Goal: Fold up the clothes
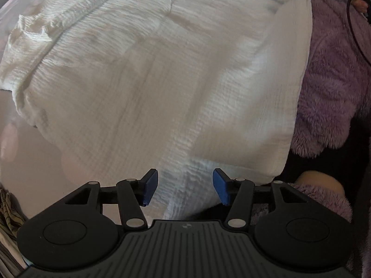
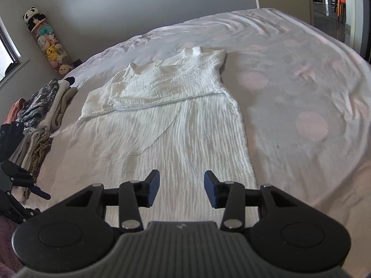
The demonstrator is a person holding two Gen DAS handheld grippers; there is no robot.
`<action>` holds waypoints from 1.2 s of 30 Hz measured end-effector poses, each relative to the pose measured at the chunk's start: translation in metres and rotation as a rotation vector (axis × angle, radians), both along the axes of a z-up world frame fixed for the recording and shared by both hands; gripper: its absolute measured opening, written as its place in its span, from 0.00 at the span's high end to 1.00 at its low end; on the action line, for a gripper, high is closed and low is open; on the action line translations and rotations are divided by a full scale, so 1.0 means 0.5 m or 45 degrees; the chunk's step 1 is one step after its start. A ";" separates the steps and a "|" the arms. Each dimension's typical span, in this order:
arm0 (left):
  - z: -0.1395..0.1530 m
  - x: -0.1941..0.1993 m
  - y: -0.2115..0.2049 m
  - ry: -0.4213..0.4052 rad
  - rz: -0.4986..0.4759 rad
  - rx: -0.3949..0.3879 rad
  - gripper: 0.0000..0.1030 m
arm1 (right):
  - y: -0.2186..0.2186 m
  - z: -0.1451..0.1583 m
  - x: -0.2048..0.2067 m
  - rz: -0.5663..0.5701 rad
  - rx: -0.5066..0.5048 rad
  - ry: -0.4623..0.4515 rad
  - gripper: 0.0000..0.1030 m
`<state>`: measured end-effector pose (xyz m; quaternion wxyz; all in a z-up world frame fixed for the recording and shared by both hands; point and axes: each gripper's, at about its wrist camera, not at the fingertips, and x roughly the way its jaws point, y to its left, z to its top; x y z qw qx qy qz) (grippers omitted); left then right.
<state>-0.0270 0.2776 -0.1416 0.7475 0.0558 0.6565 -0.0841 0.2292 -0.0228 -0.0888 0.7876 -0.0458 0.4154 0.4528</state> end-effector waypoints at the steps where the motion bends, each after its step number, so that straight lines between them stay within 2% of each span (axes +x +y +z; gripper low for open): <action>1: -0.011 0.002 -0.002 0.021 -0.003 0.011 0.51 | -0.009 -0.004 -0.008 -0.020 0.004 -0.020 0.54; 5: -0.047 0.012 -0.010 0.072 0.000 0.026 0.51 | -0.041 -0.011 -0.023 -0.092 0.084 -0.074 0.54; 8: -0.074 0.017 -0.018 0.123 0.010 0.015 0.51 | -0.049 -0.014 -0.013 -0.135 0.131 -0.045 0.53; 11: -0.083 0.016 -0.040 0.130 -0.032 0.092 0.53 | -0.041 -0.021 -0.008 -0.109 0.109 -0.011 0.52; 12: -0.081 0.011 -0.047 0.120 -0.049 0.104 0.59 | -0.038 -0.022 -0.008 -0.095 0.105 -0.007 0.51; 13: -0.079 0.007 -0.054 0.110 -0.066 0.117 0.70 | -0.037 -0.023 -0.009 -0.092 0.104 -0.007 0.51; 15: -0.076 -0.002 -0.069 0.090 -0.099 0.141 0.86 | -0.035 -0.023 -0.010 -0.086 0.104 -0.007 0.51; 16: -0.067 -0.007 -0.067 0.068 -0.073 0.136 0.93 | -0.036 -0.023 -0.011 -0.086 0.107 -0.005 0.51; 18: -0.045 -0.017 -0.059 0.018 -0.009 0.113 0.95 | -0.041 -0.021 -0.013 -0.084 0.122 -0.002 0.51; 22: 0.031 -0.047 -0.021 -0.148 0.190 0.003 0.95 | -0.046 -0.005 -0.022 -0.013 0.122 -0.023 0.50; 25: 0.090 -0.053 -0.010 -0.255 0.304 -0.014 0.95 | -0.030 0.011 -0.048 0.185 0.028 -0.109 0.42; 30: 0.163 -0.069 0.017 -0.408 0.429 -0.031 0.95 | 0.002 0.031 -0.095 0.561 -0.170 -0.258 0.41; 34: 0.194 -0.094 0.017 -0.470 0.475 -0.032 0.95 | 0.016 0.034 -0.117 0.822 -0.339 -0.344 0.41; 36: 0.201 -0.102 0.015 -0.485 0.482 -0.025 0.95 | 0.024 0.037 -0.117 0.899 -0.413 -0.366 0.41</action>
